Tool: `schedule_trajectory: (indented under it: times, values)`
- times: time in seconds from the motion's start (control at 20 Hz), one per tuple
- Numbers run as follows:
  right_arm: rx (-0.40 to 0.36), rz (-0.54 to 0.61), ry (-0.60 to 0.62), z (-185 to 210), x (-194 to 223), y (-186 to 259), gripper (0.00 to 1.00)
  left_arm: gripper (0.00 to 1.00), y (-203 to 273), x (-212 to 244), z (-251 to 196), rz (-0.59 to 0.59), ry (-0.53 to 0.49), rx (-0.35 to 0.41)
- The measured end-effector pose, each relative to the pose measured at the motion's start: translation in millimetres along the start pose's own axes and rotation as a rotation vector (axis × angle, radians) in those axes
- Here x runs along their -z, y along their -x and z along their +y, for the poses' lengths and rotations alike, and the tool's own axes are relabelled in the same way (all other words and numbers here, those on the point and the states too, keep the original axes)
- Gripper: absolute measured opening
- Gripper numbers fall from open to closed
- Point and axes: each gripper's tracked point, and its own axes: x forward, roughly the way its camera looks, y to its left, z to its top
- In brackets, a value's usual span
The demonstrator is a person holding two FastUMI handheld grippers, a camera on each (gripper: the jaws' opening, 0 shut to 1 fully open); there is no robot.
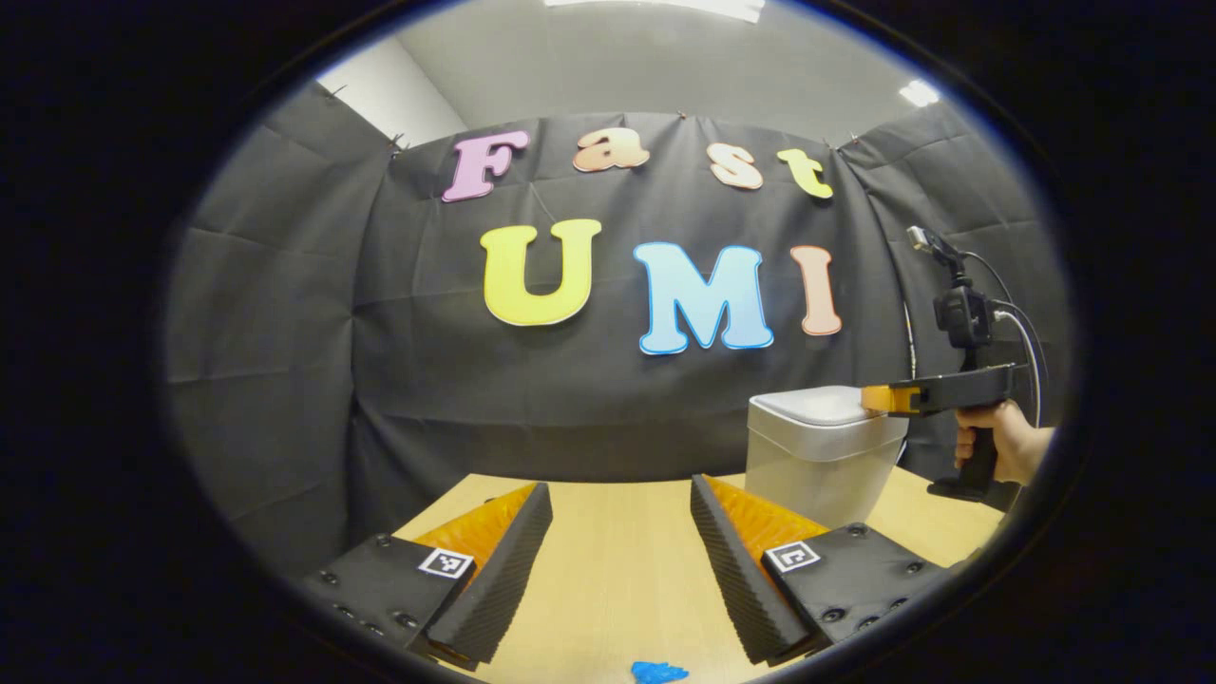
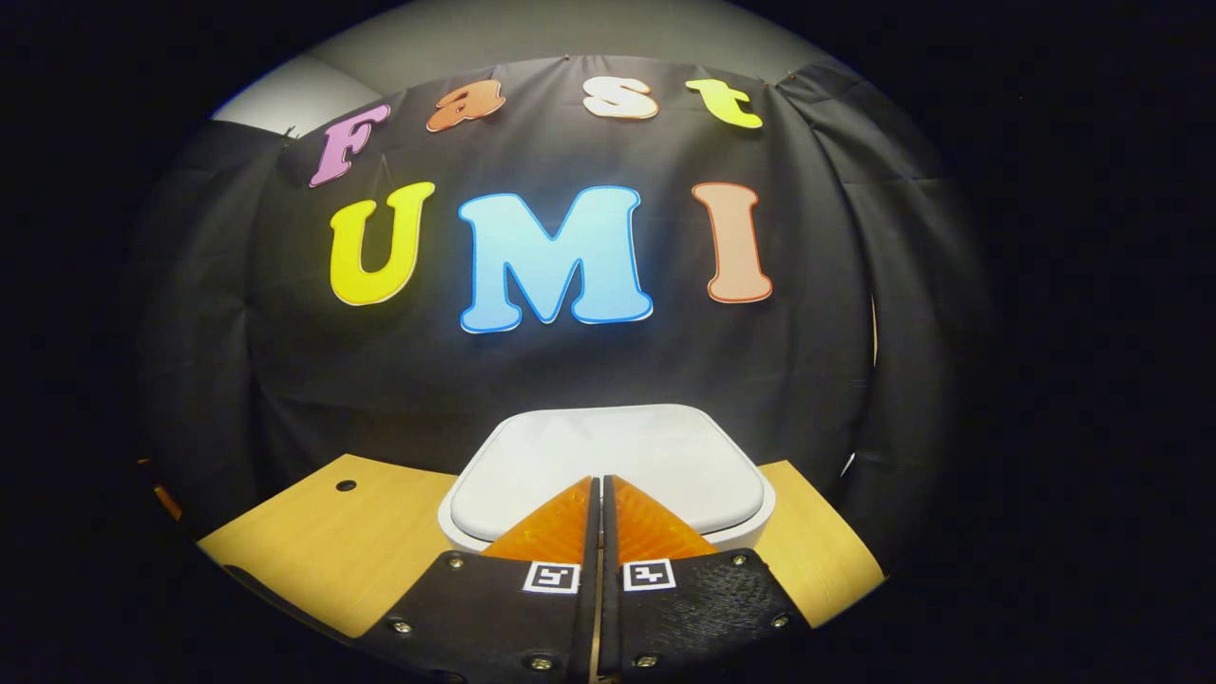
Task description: Press the lid of the desktop garbage bin to open it, pick up the crumpled paper on the desktop and throw it into the bin, then pick up the pop can on the desktop and drop it into the bin, and finally close the garbage bin lid.
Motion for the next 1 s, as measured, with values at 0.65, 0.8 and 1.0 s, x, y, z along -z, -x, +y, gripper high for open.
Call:
schedule_trajectory:
  times: [0.65,0.8,1.0]
  values:
    - [0.012,-0.207,0.09,20,-71,49,0.03,1.0,11,11,17,0.021,0.028,-0.039]
    - [0.013,-0.207,0.134,27,-69,60,0.02,1.0,12,16,17,0.032,0.032,-0.036]
    - [-0.016,-0.203,0.153,40,-61,72,0.02,1.0,17,24,15,0.052,0.033,-0.028]
